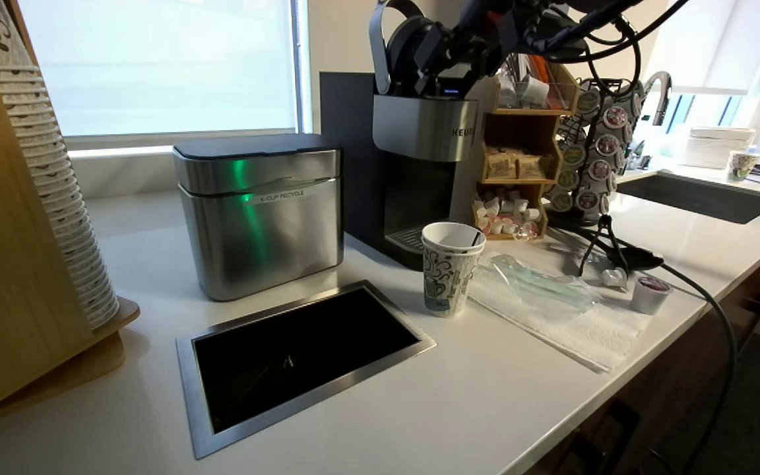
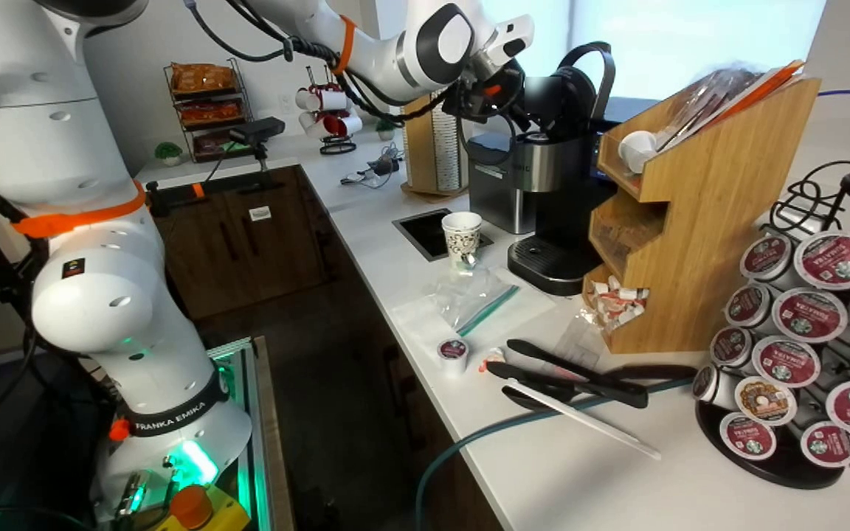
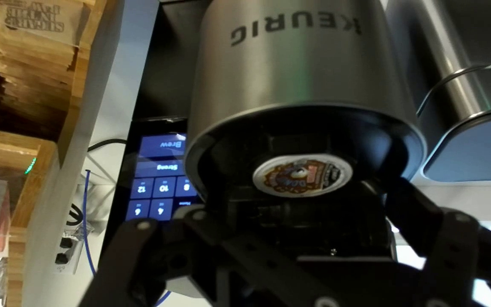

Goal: Remove the coffee pod from the coffee maker and place it on the table

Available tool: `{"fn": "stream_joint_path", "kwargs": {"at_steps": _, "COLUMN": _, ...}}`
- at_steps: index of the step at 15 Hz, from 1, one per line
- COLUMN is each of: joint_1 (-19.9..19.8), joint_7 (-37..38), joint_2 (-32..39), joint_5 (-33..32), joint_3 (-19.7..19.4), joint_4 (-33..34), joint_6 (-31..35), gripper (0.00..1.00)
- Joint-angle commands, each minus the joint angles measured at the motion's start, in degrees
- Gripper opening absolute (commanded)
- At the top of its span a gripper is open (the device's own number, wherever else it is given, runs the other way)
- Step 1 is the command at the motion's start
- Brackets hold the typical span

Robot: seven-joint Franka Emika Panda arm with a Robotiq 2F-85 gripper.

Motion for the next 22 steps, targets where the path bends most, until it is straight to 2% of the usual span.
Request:
{"fn": "stream_joint_path", "kwargs": {"at_steps": 1, "joint_1": 0.13, "joint_7": 1.73, "joint_2": -0.60, "joint_5": -0.88, "joint_3": -0.05, "joint_4": -0.93, "joint_6": -0.25, "gripper": 0.63}}
{"fn": "stream_joint_path", "kwargs": {"at_steps": 5, "joint_1": 0.02, "joint_7": 2.09, "joint_2": -0.64, "joint_5": -1.09, "joint_3": -0.26, "joint_4": -0.87, "joint_6": -0.09, "gripper": 0.31}}
{"fn": "stream_joint_path", "kwargs": {"at_steps": 6, "joint_1": 0.04, "joint_7": 2.63, "joint_2": -0.88, "joint_5": -1.64, "joint_3": -0.33, "joint_4": -0.89, "joint_6": 0.10, "gripper": 0.29}}
{"fn": "stream_joint_path", "kwargs": {"at_steps": 9, "joint_1": -0.18, "joint_7": 5.02, "joint_2": -2.37, "joint_5": -3.50, "joint_3": -0.77, "joint_4": -1.34, "joint_6": 1.65, "gripper": 0.29}}
{"fn": "stream_joint_path", "kwargs": {"at_steps": 11, "joint_1": -0.20, "joint_7": 4.15, "joint_2": -2.75, "joint_5": -0.65, "joint_3": -0.38, "joint_4": -1.89, "joint_6": 3.41, "gripper": 0.29}}
{"fn": "stream_joint_path", "kwargs": {"at_steps": 13, "joint_1": -0.27, "joint_7": 5.33, "joint_2": -3.31, "joint_5": -4.94, "joint_3": -0.75, "joint_4": -1.66, "joint_6": 5.49, "gripper": 0.29}}
{"fn": "stream_joint_path", "kwargs": {"at_steps": 17, "joint_1": 0.28, "joint_7": 1.31, "joint_2": -4.94, "joint_5": 1.02, "joint_3": -0.01, "joint_4": -2.27, "joint_6": 7.12, "gripper": 0.29}}
{"fn": "stream_joint_path", "kwargs": {"at_steps": 19, "joint_1": 0.47, "joint_7": 1.73, "joint_2": -7.54, "joint_5": 0.44, "joint_3": 0.20, "joint_4": -3.87, "joint_6": 6.54, "gripper": 0.29}}
{"fn": "stream_joint_path", "kwargs": {"at_steps": 21, "joint_1": 1.37, "joint_7": -1.41, "joint_2": -10.78, "joint_5": 3.78, "joint_3": 0.42, "joint_4": -7.17, "joint_6": 6.55, "gripper": 0.29}}
{"fn": "stream_joint_path", "kwargs": {"at_steps": 22, "joint_1": 0.91, "joint_7": -5.42, "joint_2": -13.54, "joint_5": 8.53, "joint_3": 1.96, "joint_4": -10.60, "joint_6": 6.89, "gripper": 0.29}}
